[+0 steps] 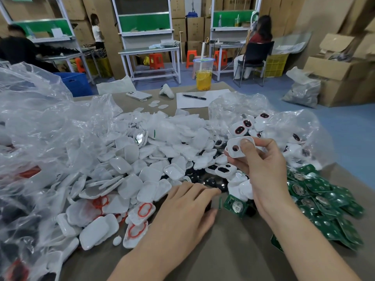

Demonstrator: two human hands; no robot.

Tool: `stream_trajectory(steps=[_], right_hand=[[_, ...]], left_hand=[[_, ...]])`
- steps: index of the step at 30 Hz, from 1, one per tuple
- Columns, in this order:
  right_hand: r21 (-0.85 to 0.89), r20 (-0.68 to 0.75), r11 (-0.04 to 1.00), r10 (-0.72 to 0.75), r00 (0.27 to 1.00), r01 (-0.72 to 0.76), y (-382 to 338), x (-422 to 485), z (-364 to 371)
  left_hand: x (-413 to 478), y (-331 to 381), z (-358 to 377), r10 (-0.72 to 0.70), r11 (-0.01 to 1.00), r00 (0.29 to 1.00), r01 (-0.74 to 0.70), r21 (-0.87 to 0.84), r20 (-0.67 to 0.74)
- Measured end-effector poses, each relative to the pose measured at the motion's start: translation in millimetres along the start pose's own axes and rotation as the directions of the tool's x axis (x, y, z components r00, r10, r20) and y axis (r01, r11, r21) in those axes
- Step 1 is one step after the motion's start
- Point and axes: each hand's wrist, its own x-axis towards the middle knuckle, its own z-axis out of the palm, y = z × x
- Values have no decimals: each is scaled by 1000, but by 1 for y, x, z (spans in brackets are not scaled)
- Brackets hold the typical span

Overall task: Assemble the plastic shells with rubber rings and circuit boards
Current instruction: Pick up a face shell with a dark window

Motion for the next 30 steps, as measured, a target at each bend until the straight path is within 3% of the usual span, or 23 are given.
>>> stream_trajectory(steps=[9, 17, 20, 24, 27, 30], right_hand=[[-23, 3, 1000, -12, 1000, 12, -5, -9, -2], [-30, 42, 1000, 2, 999, -1, -6, -11, -3], [-118, 132, 993, 9, 991, 7, -1, -19, 5], [-295, 265, 947, -49, 963, 129, 11, -36, 15], [-375, 334, 909, -47, 941, 179, 16, -48, 20], [-397, 338, 885, -104, 935, 242, 18, -62, 24]], left_hand=[[43, 9, 9, -98, 989, 993, 90, 115, 68], [20, 0, -5, -9, 1000, 999, 9, 22, 39], [1, -22, -25, -173, 982, 983, 169, -82, -55], [-31, -47, -52, -467, 855, 878, 419, -304, -103], [-54, -55, -69, -512, 845, 848, 470, -256, -137], [-77, -57, -80, -535, 834, 842, 513, -203, -69]])
